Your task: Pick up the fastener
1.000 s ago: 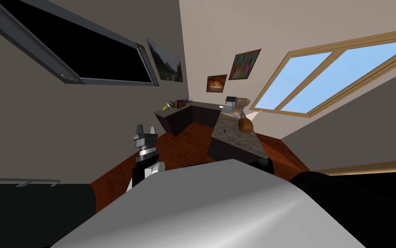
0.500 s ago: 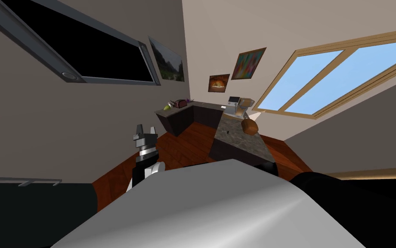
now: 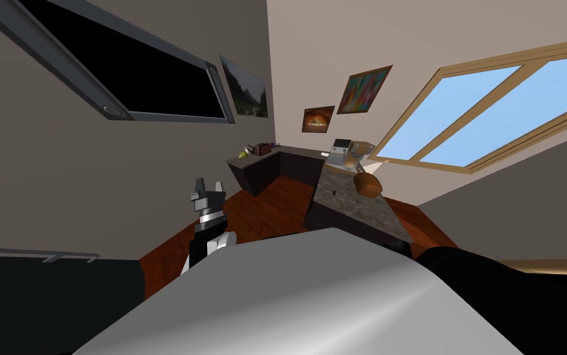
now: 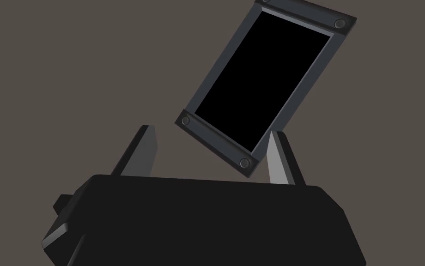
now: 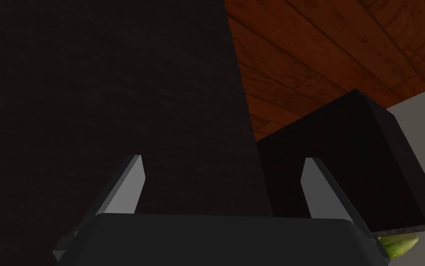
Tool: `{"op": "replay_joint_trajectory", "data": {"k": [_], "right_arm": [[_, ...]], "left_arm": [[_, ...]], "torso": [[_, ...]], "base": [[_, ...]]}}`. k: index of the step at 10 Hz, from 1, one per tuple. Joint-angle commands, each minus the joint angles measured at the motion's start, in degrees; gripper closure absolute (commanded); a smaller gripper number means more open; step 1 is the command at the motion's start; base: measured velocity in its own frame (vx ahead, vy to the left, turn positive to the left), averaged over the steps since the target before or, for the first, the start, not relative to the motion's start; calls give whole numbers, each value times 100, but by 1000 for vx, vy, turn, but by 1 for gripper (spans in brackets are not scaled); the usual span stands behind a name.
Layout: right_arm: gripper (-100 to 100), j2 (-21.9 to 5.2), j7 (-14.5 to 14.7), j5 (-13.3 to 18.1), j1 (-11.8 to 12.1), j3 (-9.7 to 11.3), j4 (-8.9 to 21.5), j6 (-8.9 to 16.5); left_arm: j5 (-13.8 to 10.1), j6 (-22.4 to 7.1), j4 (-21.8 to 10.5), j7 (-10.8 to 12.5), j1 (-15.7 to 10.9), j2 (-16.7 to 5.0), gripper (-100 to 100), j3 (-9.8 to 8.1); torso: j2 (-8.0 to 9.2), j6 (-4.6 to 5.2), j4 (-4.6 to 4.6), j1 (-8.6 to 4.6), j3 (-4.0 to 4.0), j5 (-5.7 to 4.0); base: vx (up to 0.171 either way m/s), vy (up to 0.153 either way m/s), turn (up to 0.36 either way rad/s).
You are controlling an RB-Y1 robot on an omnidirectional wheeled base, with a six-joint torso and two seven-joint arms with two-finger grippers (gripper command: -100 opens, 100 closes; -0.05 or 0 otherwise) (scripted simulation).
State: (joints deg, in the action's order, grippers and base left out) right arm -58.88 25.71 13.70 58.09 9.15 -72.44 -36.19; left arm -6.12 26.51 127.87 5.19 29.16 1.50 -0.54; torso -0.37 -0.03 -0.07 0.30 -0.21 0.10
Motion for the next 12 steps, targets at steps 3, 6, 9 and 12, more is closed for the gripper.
{"op": "replay_joint_trajectory", "data": {"k": [3,6,9,12], "right_arm": [[-100,-521,182,245,1,169,530,69],[-100,-829,286,399,1,265,828,96],[-100,-1342,486,707,-38,450,1343,163],[-100,-1638,580,859,-79,536,1567,203]], "left_arm": [[0,0,0,0,0,0,0,0],[0,0,0,0,0,0,0,0],[0,0,0,0,0,0,0,0],[0,0,0,0,0,0,0,0]], "torso": [[-2,0,0,14,-1,1],[1,1,0,0,0,0],[10,1,2,-7,5,-3],[-11,-2,-2,-1,-7,-1]], "base": [[94,97,56],[77,63,37],[89,69,73],[118,73,69]]}}
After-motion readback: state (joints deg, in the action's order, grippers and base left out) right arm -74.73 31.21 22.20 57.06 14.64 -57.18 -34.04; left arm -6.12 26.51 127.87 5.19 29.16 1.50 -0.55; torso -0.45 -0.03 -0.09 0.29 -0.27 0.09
